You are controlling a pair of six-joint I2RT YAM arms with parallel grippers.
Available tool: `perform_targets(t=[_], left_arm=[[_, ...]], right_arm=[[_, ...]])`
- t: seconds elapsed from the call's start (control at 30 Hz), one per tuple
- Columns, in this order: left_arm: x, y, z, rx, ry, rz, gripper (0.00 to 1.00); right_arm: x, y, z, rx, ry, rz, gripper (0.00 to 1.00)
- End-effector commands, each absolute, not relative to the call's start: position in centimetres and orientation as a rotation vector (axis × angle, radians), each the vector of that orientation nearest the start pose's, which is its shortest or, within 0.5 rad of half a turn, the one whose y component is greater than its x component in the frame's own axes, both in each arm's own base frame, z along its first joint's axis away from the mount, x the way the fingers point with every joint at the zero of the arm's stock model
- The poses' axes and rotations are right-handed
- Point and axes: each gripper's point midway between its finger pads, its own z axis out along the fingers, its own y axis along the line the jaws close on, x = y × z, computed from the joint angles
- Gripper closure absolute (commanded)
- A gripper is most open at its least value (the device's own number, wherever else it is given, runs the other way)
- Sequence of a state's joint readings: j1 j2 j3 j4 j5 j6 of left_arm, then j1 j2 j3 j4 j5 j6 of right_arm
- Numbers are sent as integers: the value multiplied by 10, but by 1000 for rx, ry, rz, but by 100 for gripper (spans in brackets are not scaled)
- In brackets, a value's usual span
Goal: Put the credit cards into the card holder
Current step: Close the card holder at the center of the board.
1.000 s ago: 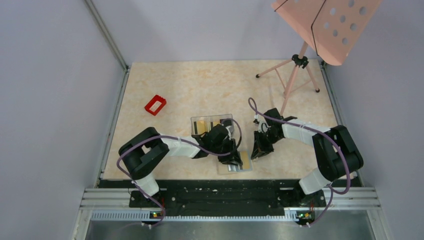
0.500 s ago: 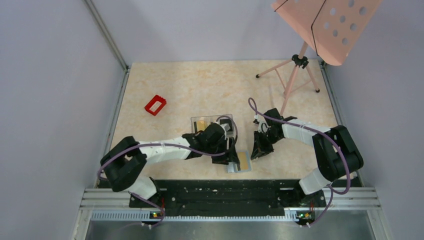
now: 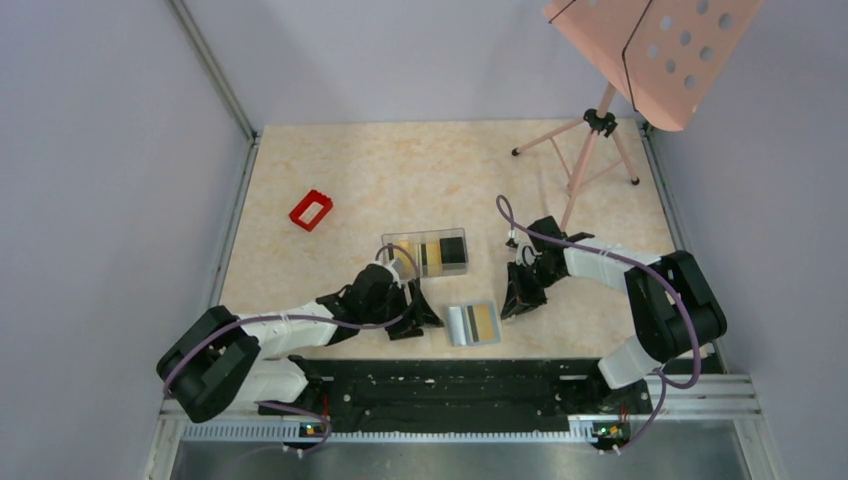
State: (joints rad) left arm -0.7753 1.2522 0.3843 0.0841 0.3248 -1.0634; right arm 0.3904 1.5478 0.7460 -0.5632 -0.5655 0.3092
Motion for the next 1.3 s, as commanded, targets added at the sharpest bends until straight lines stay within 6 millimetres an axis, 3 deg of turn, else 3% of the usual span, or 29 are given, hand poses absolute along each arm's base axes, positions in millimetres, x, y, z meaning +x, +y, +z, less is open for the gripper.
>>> perform_targets(t=[0.0, 0.2, 0.37, 0.57, 0.67, 0.77, 0.97, 1.13, 1.27], left_arm=[[153, -276, 55, -212, 2565, -1317, 28], [152, -293, 53, -154, 2574, -1436, 30], [157, -313, 79, -86, 2459, -1611, 40], [162, -331, 114, 61, 2372, -1665, 42], [162, -339, 123, 98, 2360, -1677, 43], [161, -349, 122, 121, 2364, -1688, 43], [153, -383, 101, 191, 2436, -1789, 43], [145, -411, 96, 207, 2420, -1918, 49], [142, -415, 94, 225, 2431, -1922, 52]], right_arm=[[181, 192, 31, -263, 2954, 951, 100], [181, 192, 31, -262, 2956, 953, 100], [181, 192, 32, -261, 2954, 955, 100], [182, 193, 33, -258, 2948, 960, 100], [182, 193, 34, -256, 2947, 960, 100], [182, 193, 34, -254, 2948, 960, 100], [181, 193, 33, -254, 2951, 960, 100], [178, 197, 36, -237, 2949, 1005, 100], [173, 206, 42, -187, 2935, 1115, 100]])
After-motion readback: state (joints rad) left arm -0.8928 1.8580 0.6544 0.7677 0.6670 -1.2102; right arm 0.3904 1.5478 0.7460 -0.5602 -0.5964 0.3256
